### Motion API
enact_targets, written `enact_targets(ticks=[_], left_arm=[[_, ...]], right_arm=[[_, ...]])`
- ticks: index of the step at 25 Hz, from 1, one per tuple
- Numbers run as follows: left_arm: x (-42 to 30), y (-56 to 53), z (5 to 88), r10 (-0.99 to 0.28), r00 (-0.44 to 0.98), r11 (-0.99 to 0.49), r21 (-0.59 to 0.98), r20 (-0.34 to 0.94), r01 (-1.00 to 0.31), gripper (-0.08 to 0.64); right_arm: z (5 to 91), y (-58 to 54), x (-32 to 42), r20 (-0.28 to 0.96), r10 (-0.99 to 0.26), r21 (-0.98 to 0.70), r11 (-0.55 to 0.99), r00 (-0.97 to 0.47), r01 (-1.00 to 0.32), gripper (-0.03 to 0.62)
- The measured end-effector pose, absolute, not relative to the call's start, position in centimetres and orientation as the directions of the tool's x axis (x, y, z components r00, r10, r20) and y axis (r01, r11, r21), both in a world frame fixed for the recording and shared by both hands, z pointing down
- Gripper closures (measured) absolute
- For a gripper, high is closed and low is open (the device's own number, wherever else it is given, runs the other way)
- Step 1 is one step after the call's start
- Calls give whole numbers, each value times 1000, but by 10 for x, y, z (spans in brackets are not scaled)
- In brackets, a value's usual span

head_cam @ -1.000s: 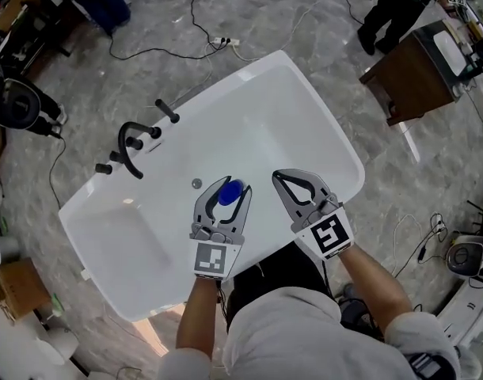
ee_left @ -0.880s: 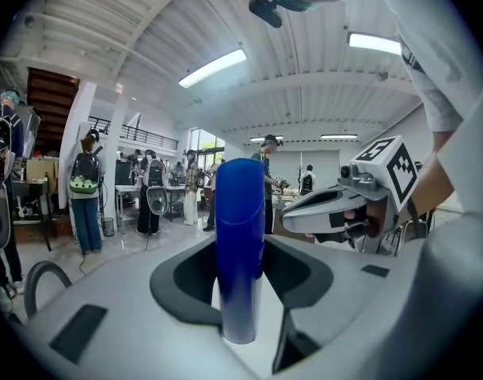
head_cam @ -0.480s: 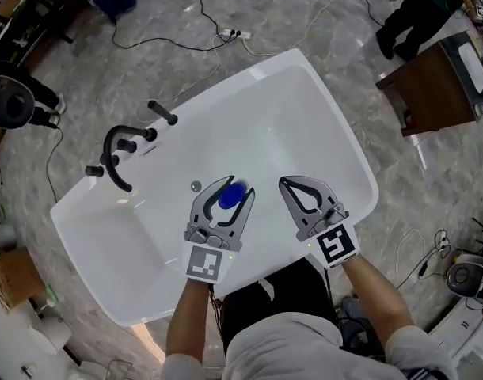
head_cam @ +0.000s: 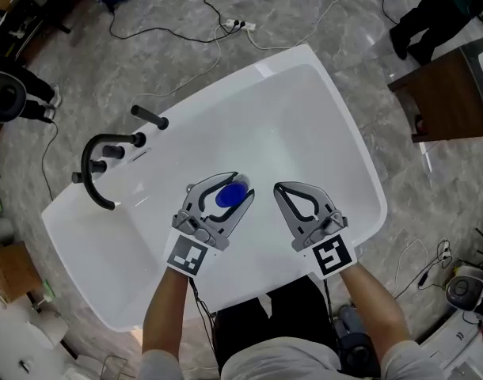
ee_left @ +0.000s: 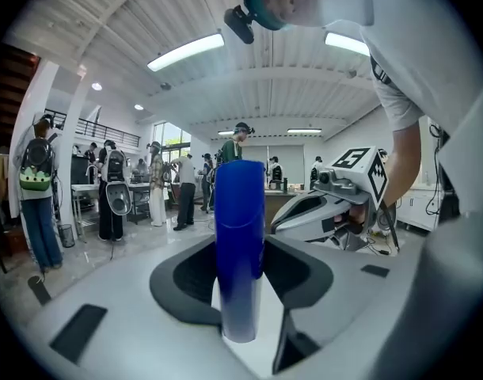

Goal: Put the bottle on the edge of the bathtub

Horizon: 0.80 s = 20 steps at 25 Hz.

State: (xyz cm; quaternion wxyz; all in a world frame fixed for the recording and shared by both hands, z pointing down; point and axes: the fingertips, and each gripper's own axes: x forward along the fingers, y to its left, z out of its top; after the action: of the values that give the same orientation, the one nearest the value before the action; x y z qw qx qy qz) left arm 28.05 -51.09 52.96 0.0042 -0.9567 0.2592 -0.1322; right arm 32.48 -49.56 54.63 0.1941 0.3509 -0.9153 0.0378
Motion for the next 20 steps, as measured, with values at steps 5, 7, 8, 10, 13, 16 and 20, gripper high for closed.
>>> enact_targets(ticks=[5,7,8,10,13,16,20], left_arm=[[277,-548,548,-470,843,-882,-115,262,-457,390],[274,-561,557,-488,836,-870,-60,251,-490,390],[272,-568,561,-504,830,-858,-24,241,-514,390],[265,-582,569,-527,818,-838,18,231,-546,390],[256,-604,584,-537,805,-832,1,254,-555,390],[248,-625,597,-542,799,-830,-18,260,-558,390],[235,-641,610,-555,793,-820,-6,252,-572,390]], right_arm=[[570,-517,324,383,-631,30,739,-675,-673,586],[578,-526,321,380,-629,23,739,-678,-673,586],[582,-530,319,380,-628,20,739,-679,-673,586],[590,-539,316,377,-628,14,739,-681,-674,586],[599,-548,316,357,-635,-3,733,-685,-681,586],[616,-556,317,356,-639,-18,724,-681,-689,586],[642,-559,313,397,-629,-21,722,-669,-692,587]])
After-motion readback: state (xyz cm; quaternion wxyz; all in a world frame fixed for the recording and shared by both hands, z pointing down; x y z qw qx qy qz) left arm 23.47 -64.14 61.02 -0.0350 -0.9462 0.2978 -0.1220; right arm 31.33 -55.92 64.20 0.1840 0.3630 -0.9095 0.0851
